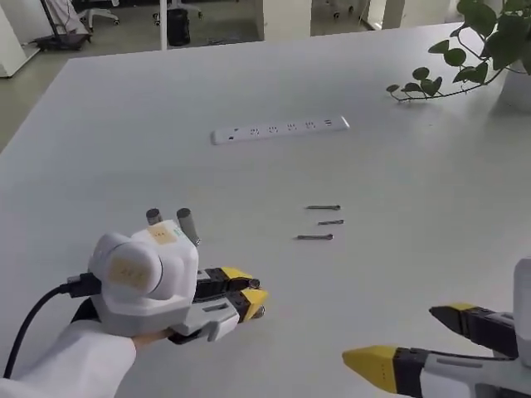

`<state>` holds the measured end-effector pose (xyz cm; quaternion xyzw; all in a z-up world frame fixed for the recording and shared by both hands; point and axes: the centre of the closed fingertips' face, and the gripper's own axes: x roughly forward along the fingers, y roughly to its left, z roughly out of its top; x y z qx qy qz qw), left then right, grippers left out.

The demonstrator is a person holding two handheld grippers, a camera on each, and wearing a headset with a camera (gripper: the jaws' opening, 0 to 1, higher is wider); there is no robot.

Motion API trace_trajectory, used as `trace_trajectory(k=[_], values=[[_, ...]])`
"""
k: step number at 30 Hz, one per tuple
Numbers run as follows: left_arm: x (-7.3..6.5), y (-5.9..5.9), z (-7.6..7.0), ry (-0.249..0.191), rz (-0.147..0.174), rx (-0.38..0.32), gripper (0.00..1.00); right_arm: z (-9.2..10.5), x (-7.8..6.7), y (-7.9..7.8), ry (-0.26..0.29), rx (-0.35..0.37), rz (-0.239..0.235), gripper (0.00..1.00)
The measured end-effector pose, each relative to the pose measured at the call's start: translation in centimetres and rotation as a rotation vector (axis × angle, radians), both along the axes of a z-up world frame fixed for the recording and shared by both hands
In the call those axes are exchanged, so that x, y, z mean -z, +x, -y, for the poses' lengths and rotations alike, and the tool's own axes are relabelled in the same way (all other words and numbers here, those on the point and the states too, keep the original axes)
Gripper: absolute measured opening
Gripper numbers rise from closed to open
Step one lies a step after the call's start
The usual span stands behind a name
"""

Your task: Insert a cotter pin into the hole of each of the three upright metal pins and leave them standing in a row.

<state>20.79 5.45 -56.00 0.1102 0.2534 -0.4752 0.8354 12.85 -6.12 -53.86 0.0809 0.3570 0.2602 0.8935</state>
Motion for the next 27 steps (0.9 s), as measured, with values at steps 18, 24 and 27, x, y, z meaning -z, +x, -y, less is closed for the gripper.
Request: trace_trajectory(k=[18,24,27], values=[[-3.8,-3.4,-2.2,-0.172,-0.087,0.019,0.9,-0.8,0.0,-0.3,-0.007,-0.025,-0.003,0.83],[-3.2,-4.5,-3.1,-0.161,-0.108,0.014,1.0,-0.9,0.0,-0.3,-0.008,-0.028,-0.003,0.83],[-2.9,-4.9,-3.5,-0.176,-0.121,-0.012,0.99,-0.8,-0.1,-0.2,-0.004,-0.028,-0.003,0.83]])
